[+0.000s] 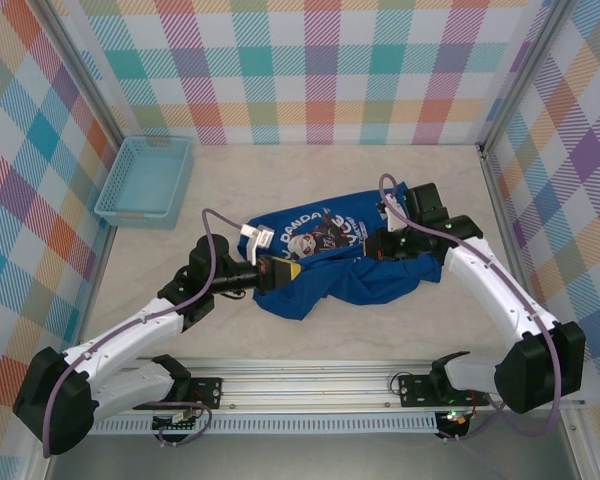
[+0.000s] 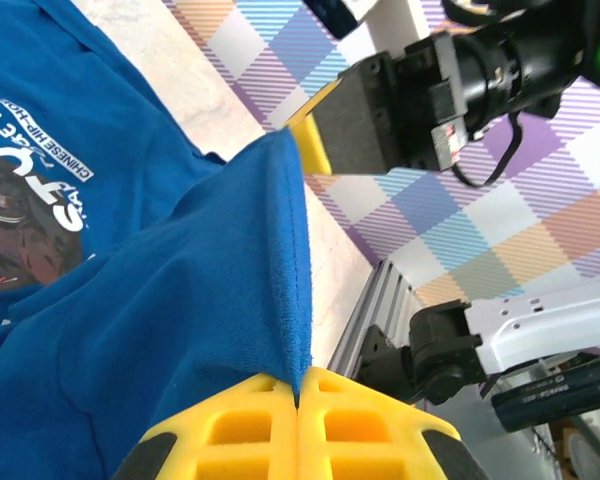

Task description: Fold the inside-out t-shirt

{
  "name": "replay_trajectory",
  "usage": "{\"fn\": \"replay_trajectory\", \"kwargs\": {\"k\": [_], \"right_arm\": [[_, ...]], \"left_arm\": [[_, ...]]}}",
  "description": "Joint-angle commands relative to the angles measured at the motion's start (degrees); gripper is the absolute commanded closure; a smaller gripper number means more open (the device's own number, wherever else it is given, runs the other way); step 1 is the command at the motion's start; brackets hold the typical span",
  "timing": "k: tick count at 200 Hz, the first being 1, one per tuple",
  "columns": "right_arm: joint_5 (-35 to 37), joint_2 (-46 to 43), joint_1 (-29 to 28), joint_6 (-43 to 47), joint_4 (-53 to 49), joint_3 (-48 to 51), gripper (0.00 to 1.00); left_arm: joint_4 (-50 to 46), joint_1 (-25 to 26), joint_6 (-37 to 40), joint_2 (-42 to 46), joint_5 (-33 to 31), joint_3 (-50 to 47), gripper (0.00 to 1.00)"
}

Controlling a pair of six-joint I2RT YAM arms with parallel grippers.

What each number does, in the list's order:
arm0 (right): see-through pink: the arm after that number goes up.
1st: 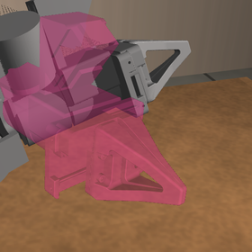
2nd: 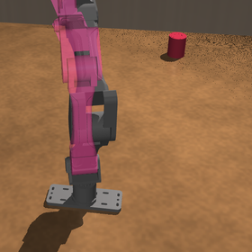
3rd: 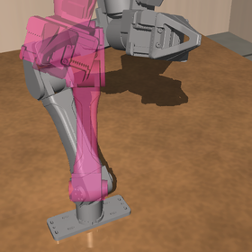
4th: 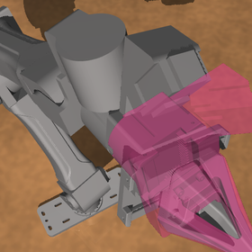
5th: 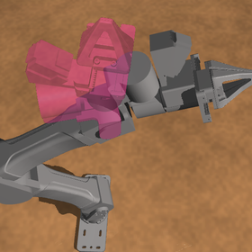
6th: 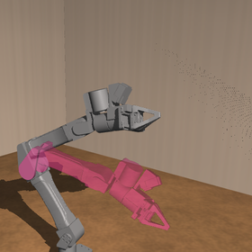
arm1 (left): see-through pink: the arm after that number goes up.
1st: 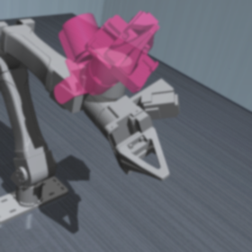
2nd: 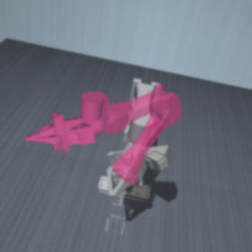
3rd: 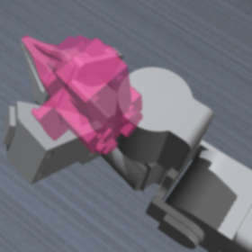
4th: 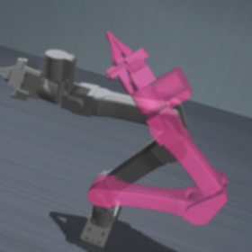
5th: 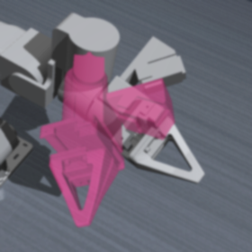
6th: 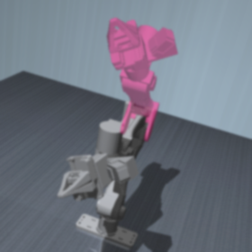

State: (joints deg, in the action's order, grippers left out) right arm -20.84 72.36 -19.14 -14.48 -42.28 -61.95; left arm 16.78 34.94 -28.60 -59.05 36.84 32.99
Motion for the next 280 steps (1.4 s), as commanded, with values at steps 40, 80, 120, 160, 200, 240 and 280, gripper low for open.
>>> {"fn": "replay_trajectory", "kwargs": {"k": [40, 80, 120, 160, 200, 240, 280], "right_arm": [[3.81, -1.20, 1.78, 0.50, 0.99, 1.13, 1.00], [-1.10, -1.60, 1.76, -1.36, 3.88, 2.25, 1.00], [-6.39, -1.17, 1.71, -4.16, 6.97, 2.98, 1.00], [-10.29, -1.42, 1.69, -6.17, 8.77, 2.89, 1.00], [-10.89, -1.33, 1.65, -6.08, 8.91, 3.13, 1.00], [-11.09, -1.74, 1.65, -5.97, 9.07, 3.68, 1.00], [-7.88, -2.52, 1.65, -4.65, 7.13, 3.60, 1.00]], "left_arm": [[-11.98, -1.53, -1.04, 4.55, -20.29, 0.83, 0.91], [-17.61, -1.47, 0.16, 3.20, -27.81, 1.50, 0.71], [-17.69, 4.76, 5.33, -2.94, -24.45, 5.72, 0.60], [-13.98, 16.53, 9.91, -14.15, -27.61, 12.23, 0.44], [-15.21, 19.29, 14.04, -25.37, -31.30, 21.02, 0.36], [-18.36, 19.51, 13.84, -32.97, -41.37, 27.17, 0.35], [-20.06, 18.08, 11.75, -32.57, -52.08, 26.89, 0.64]]}}
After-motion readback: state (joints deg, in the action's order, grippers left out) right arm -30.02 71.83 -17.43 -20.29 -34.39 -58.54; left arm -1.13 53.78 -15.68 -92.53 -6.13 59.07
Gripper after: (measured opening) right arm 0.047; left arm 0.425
